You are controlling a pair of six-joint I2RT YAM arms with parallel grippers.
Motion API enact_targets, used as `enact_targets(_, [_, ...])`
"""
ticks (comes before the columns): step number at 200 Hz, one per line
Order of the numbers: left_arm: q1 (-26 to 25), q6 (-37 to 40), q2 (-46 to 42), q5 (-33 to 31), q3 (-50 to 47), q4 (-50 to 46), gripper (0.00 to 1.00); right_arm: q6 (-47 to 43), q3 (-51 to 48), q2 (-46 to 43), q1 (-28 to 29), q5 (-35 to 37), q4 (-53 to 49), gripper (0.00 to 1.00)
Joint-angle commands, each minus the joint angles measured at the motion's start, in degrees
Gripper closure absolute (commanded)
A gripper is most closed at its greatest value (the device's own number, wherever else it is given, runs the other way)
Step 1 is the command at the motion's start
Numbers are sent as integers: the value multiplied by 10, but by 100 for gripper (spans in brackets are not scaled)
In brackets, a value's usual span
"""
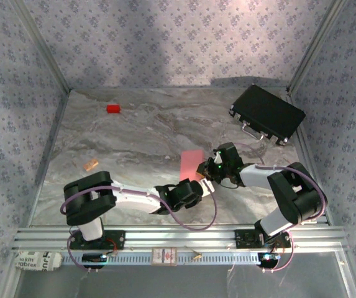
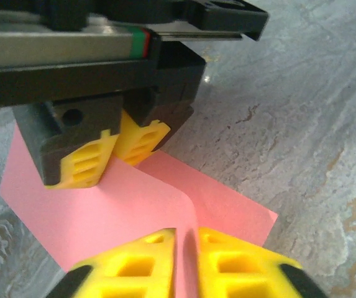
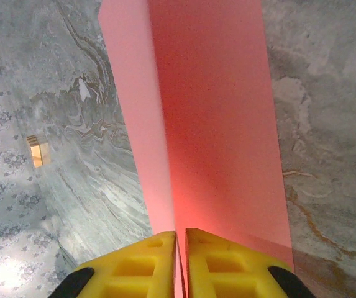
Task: Fold a paper plane with a square sheet of paper (pick it up from the middle)
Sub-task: Fold the triangle a second time at the center of the table.
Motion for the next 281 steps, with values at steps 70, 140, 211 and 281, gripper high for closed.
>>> enact_targets(70, [71, -194, -34, 108, 62, -143, 100, -41, -1, -101, -20, 73, -136, 61])
enact_targets(140, [126, -350, -59, 281, 30, -98, 100, -79, -17, -241, -44, 124, -278, 56])
enact_targets(211, [129, -412, -74, 260, 8, -50, 100, -41, -58, -255, 14, 90, -226, 85])
enact_targets(281, [142, -383, -90, 268, -19, -33, 96, 20, -57, -154, 100, 83, -69, 89])
